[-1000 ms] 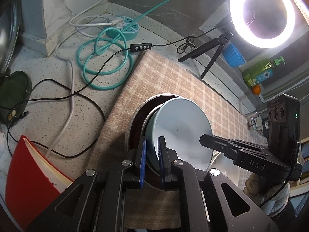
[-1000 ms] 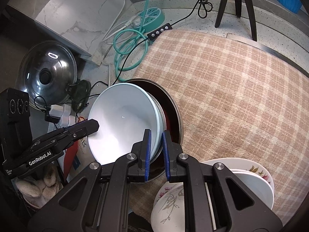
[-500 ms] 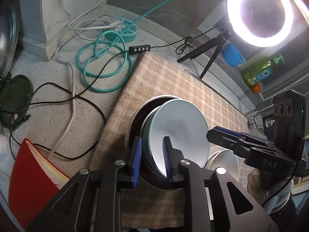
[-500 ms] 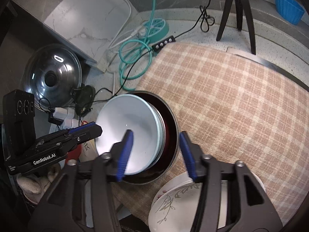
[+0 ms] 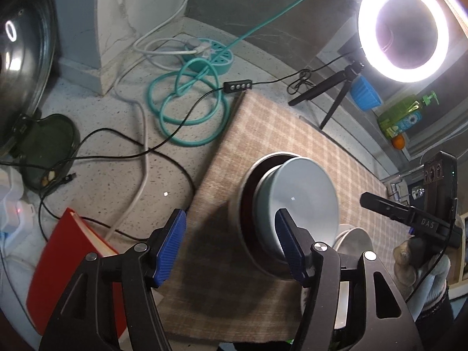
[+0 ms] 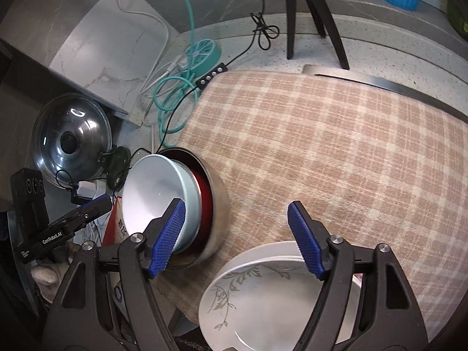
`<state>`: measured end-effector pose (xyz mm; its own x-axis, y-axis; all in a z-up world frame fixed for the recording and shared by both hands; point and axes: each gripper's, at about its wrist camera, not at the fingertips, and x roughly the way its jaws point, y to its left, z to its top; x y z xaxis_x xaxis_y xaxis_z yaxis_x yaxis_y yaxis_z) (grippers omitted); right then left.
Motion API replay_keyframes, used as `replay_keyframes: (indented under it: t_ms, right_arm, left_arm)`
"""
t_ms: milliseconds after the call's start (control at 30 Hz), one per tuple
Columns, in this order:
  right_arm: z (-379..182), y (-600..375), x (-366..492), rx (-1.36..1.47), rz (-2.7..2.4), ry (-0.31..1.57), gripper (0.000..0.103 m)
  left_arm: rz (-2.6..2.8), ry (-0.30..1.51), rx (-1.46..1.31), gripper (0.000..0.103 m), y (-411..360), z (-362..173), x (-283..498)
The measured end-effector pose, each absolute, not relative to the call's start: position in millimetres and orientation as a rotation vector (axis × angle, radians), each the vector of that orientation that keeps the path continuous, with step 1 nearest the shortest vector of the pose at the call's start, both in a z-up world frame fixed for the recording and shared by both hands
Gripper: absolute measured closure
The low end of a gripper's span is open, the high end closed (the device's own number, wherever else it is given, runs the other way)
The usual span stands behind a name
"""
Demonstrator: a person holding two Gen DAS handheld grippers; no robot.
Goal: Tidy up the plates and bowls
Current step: 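Close the left gripper on the rim of the nested bowl stack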
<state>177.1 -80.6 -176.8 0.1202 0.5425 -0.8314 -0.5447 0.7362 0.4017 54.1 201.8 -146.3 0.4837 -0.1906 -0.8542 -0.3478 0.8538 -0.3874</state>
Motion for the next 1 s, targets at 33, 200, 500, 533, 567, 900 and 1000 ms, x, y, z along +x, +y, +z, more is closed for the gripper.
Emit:
replay_keyframes:
  t_ms: [33,200,500,533,567,900,1000]
  right_arm:
    - [-177.5,-81.5,177.3,-0.001,0.793,1.214,0.028]
    - [-181.4,-81.4,176.4,0.001,0.810,1.227,0.028]
    - [-188.9,-77.2,172.2,0.026,0.843,1.252,0.032]
    - [-190.0,-77.1,171.9,0.028,0.844,1.257,0.038]
    - [-191.1,-77.0,171.9,0.031,0.846,1.262,0.044]
    - [-199.7,-70.3,165.8,0.021,0.869,1.284,0.068]
    - [-201.2,-67.7,165.4,0.017,0.872,1.287,0.072]
  left_arm:
    - [0.108,1.081,-0.576,0.040,204.9,-149.5,52.0]
    - [0.115,1.094,-0.606,0.040,210.1,-159.1,44.7]
    - [0.074,1.081,-0.643,0.059,204.4,-164.6,44.5]
    - [0.069,1.082,-0.648,0.061,204.0,-165.4,44.7]
    - [0.063,1.083,-0.655,0.064,203.6,-166.1,45.0]
    - [0.021,1.086,-0.693,0.083,200.2,-170.9,47.7]
    - [0.019,1.086,-0.698,0.085,199.6,-172.1,48.4]
